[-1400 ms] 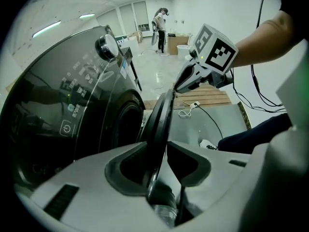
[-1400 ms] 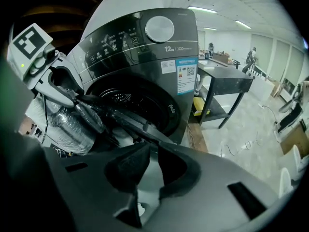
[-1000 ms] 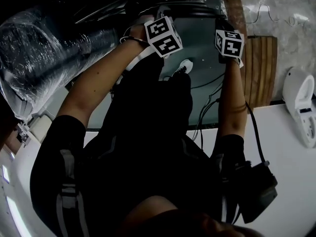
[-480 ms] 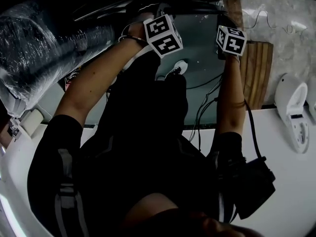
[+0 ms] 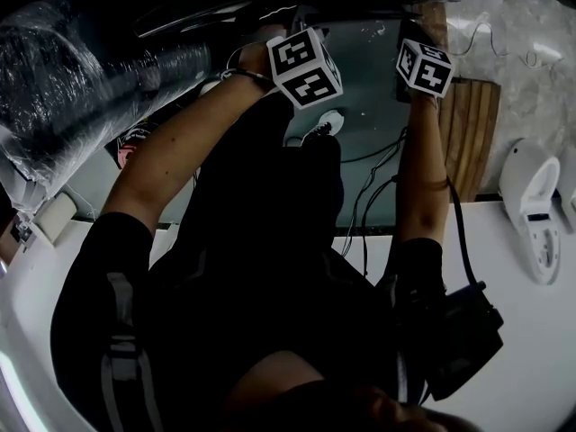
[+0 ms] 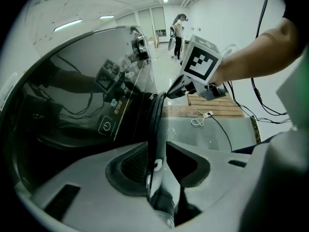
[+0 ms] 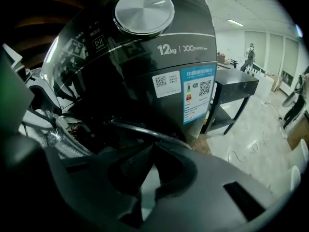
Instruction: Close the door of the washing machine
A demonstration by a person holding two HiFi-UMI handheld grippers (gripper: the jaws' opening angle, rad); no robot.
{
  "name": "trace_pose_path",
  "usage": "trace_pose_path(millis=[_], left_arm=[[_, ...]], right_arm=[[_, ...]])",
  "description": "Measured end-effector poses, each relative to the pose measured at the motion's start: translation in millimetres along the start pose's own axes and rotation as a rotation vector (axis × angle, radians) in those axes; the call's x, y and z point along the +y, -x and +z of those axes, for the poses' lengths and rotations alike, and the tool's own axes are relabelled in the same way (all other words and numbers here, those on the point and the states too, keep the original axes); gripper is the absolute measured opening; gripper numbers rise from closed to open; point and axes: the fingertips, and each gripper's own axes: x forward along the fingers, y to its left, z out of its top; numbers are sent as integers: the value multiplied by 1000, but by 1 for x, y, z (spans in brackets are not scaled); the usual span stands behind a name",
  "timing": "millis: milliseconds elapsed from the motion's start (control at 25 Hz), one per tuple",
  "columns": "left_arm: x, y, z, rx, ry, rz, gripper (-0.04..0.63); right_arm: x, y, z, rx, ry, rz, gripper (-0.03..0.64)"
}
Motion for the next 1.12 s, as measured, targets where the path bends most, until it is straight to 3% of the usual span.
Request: trace_pose_path(millis=[360, 960, 1120], left_arm=[[5, 1, 2, -24, 49, 10, 118], [14, -2, 4, -43, 85, 78, 95], [14, -2, 5, -68, 111, 86, 95]], right_arm=[[1, -2, 3, -19, -42, 83, 6], [-2, -9, 10, -182, -119, 147, 6], [-3, -7, 10, -171, -59, 120, 6]])
